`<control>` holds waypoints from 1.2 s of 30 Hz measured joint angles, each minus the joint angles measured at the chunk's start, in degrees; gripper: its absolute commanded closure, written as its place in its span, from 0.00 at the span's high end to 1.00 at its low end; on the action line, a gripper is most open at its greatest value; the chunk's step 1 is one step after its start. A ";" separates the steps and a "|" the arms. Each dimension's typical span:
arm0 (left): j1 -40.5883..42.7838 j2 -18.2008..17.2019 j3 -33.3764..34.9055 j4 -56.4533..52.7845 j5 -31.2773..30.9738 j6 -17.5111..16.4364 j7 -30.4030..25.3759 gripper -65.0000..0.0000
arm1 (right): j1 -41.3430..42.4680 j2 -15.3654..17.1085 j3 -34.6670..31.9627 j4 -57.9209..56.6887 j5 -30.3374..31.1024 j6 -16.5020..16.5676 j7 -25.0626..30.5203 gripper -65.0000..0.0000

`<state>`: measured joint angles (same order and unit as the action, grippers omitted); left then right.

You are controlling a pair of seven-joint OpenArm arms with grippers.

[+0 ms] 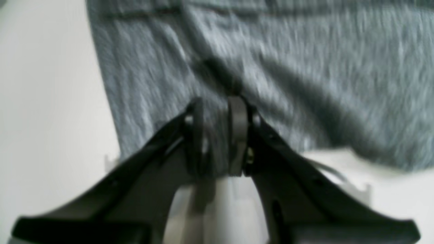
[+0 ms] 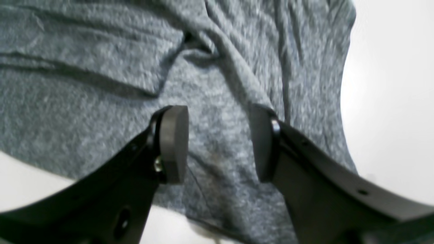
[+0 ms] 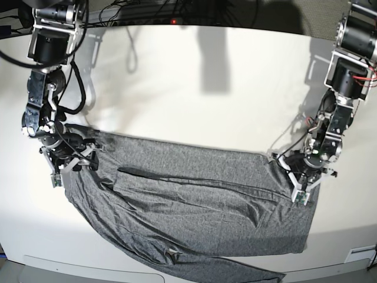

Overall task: Fold the T-shirt properly
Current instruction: 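Lower the held edge and adjust both grippers along it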

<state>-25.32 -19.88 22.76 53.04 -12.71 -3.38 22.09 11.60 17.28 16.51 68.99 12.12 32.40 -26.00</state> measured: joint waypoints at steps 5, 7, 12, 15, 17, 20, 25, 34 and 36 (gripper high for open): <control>2.05 0.09 0.00 0.15 0.63 -0.02 -5.27 0.19 | 2.05 -2.56 0.22 -3.19 -3.89 0.11 1.99 0.46; 4.31 0.11 0.00 0.15 0.39 0.28 -7.21 0.19 | 3.76 -3.43 0.20 -7.48 -4.87 0.31 2.10 0.46; 5.22 0.07 -0.09 0.48 1.07 0.15 -5.03 0.19 | 5.88 -3.32 0.22 -13.09 -4.66 0.44 1.36 0.46; 5.44 0.04 -0.17 0.87 1.05 0.17 -2.47 0.19 | 4.70 -3.30 0.22 -13.07 -4.46 1.86 0.46 0.46; 5.31 0.04 -0.24 1.09 1.03 0.17 0.46 0.19 | 3.26 -2.64 0.22 -12.83 -2.12 3.13 1.14 0.46; 5.60 -0.26 -0.28 1.46 0.87 -1.16 2.08 0.19 | 1.22 -1.68 0.31 -11.47 -1.49 4.31 1.20 0.46; 7.80 -2.56 -0.61 2.12 -2.80 -2.45 -0.04 0.19 | -2.82 -0.81 0.26 -7.13 0.66 4.31 0.50 0.46; 12.11 -4.48 -0.83 4.96 -2.97 -2.14 -3.45 0.19 | -6.10 3.76 0.20 -5.03 3.17 4.92 -2.27 0.46; 13.31 -4.66 -0.94 6.78 -2.47 -1.49 -2.29 0.19 | -6.99 4.26 0.20 -4.83 3.34 4.94 -2.05 0.46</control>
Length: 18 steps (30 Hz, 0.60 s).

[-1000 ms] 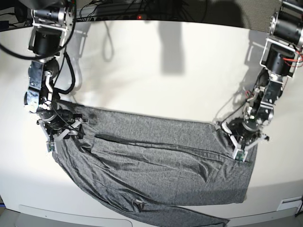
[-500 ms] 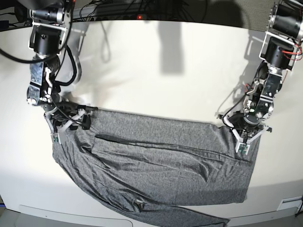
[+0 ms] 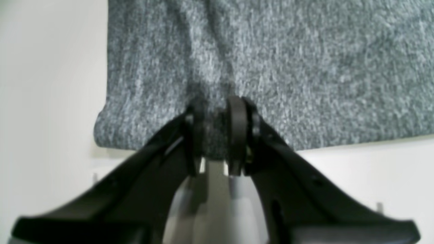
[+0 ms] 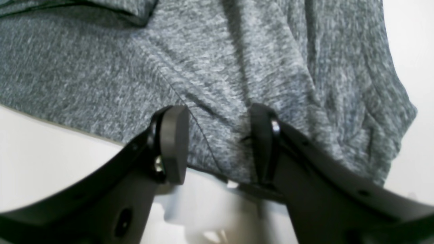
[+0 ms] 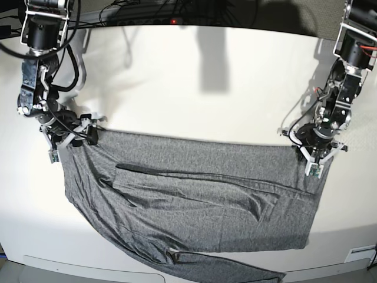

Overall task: Fold the T-shirt properly
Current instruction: 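Lower the held edge and adjust both grippers along it, then pull the held shirt edge with both grippers, sliding the shirt across the table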

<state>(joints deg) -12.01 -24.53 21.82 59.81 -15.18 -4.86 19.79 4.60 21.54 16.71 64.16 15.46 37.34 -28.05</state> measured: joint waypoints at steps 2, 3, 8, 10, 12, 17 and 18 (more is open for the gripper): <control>1.42 -0.17 -0.11 2.03 0.57 0.44 1.18 0.19 | -0.79 0.55 0.02 0.11 0.61 0.00 0.11 0.46; 2.27 -0.26 -0.11 3.23 0.68 0.48 1.46 0.19 | -1.36 0.81 0.02 0.20 0.79 0.00 0.22 0.46; 7.34 -0.48 -0.24 9.66 1.92 1.90 2.99 0.19 | -5.27 2.29 0.02 1.92 1.22 0.02 0.96 0.46; 9.35 -0.48 -0.42 12.02 2.14 1.99 3.52 0.19 | -7.91 3.41 0.02 3.89 2.93 0.02 0.94 0.46; 11.19 -0.55 -0.44 13.81 2.62 2.16 3.78 0.19 | -10.69 4.44 0.13 6.36 3.63 0.00 0.35 0.46; 15.50 -0.55 -0.66 15.52 4.50 2.73 0.20 0.19 | -16.76 6.21 0.13 12.00 3.08 -0.22 -0.96 0.46; 16.39 -0.52 -0.81 15.61 4.46 3.06 -1.03 0.19 | -17.92 6.29 0.26 12.92 3.04 -0.22 -1.03 0.46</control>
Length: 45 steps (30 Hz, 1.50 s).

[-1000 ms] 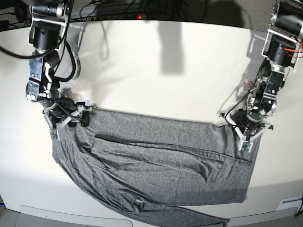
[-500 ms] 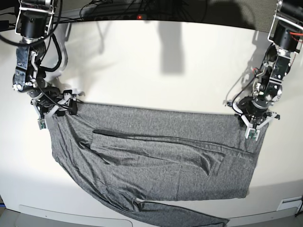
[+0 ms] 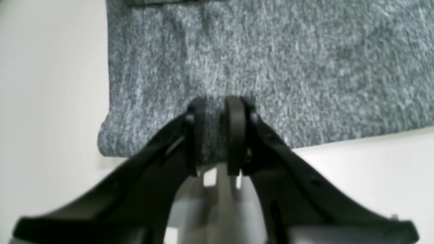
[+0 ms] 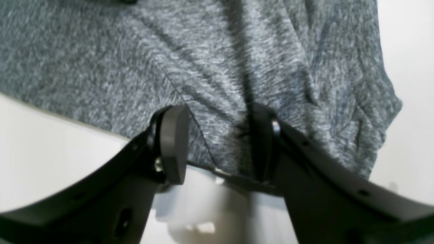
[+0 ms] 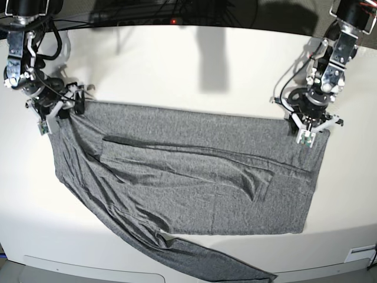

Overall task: Fold the T-shirt properly
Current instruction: 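Pull the held shirt edge with both grippers, sliding the shirt across the table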

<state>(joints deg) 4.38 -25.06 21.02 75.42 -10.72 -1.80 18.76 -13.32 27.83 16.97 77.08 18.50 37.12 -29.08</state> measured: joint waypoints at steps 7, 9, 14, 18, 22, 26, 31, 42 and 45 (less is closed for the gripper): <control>9.03 -0.02 -0.07 1.03 3.41 2.64 -15.52 0.19 | -5.97 0.13 1.40 3.26 0.42 -0.13 1.11 0.46; 11.04 -0.02 -0.07 2.82 3.48 2.97 -15.61 0.19 | -7.30 0.37 1.55 3.28 1.20 -0.20 2.19 0.46; 16.68 0.13 -0.07 9.40 7.43 3.04 -10.82 0.19 | -10.47 0.39 2.14 4.57 1.20 -0.22 4.00 0.46; 17.29 0.33 -0.02 15.96 10.75 3.45 4.00 0.19 | -11.02 0.28 2.14 6.27 2.10 -0.48 1.77 0.46; 17.55 0.31 0.09 19.21 10.78 4.09 10.36 0.19 | -12.02 0.26 2.12 7.80 2.51 -0.48 0.66 0.46; 19.08 0.31 0.09 19.61 11.23 4.48 10.12 0.19 | -14.82 0.26 2.14 10.23 2.54 -0.44 0.66 0.46; 23.06 0.46 -1.01 19.71 11.54 6.01 6.12 0.19 | -18.43 -0.13 4.83 13.51 2.47 -0.42 -0.48 0.46; 33.70 0.22 -12.15 24.85 2.40 -0.09 6.51 0.19 | -22.18 -0.39 11.61 14.82 4.20 0.22 -2.84 0.46; 37.44 0.33 -12.28 28.22 1.79 -0.15 9.20 0.19 | -22.23 -0.42 11.61 14.82 4.22 0.22 -2.99 0.46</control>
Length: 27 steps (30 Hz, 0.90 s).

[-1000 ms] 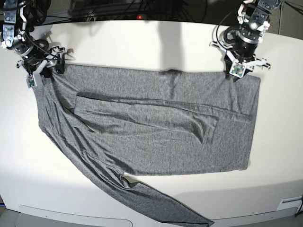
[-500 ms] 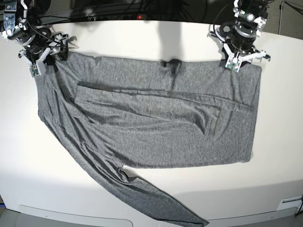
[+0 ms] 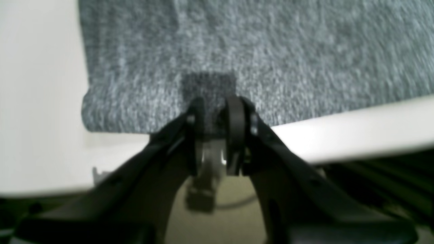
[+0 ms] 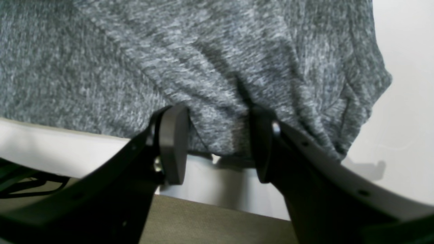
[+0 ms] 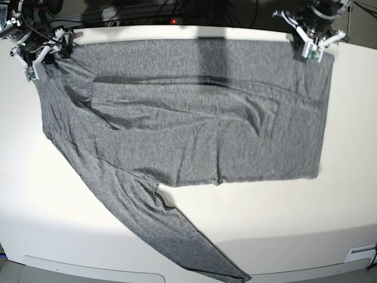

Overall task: Fold the T-shirt properly
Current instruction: 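Pull the held shirt edge with both grippers, sliding the shirt across the table, then hold the edge with both grippers, smoothing the shirt flat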

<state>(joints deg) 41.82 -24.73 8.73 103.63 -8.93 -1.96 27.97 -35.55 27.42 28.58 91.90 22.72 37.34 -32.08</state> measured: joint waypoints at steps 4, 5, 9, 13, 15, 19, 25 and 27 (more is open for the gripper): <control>2.25 0.02 0.28 2.56 0.83 -1.09 3.26 0.19 | 0.02 0.04 0.00 0.00 0.09 0.02 -0.17 0.46; 2.29 0.15 0.31 2.69 1.77 -1.09 3.58 0.19 | 0.00 0.04 0.00 0.00 0.09 0.02 -0.17 0.46; 1.62 0.11 0.37 3.02 1.99 -1.25 5.11 0.19 | 0.02 0.00 0.00 0.00 0.07 0.02 -0.20 0.46; 0.63 0.09 0.42 3.21 1.97 -1.40 6.71 0.19 | 0.02 -0.13 0.00 0.00 0.07 0.02 -0.20 0.46; 0.24 -0.02 0.44 3.28 2.10 -1.60 7.17 0.19 | -0.09 -0.13 0.00 0.00 0.04 0.24 -0.44 0.46; 0.09 -0.02 0.46 3.28 3.37 -1.90 7.37 0.19 | -1.29 -0.11 0.00 0.04 0.17 0.68 -0.31 0.46; 0.07 0.15 -2.14 3.28 2.47 -3.26 7.61 0.19 | -1.42 -0.09 0.04 0.09 0.31 0.70 -1.03 0.46; -0.02 0.35 -4.04 3.26 1.55 -4.15 7.85 0.19 | -1.42 0.07 0.04 0.09 1.86 0.70 -1.88 0.46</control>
<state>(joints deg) 41.80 -24.38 4.69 106.89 -7.38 -6.11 35.81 -36.97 27.49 28.62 91.98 24.58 38.04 -33.95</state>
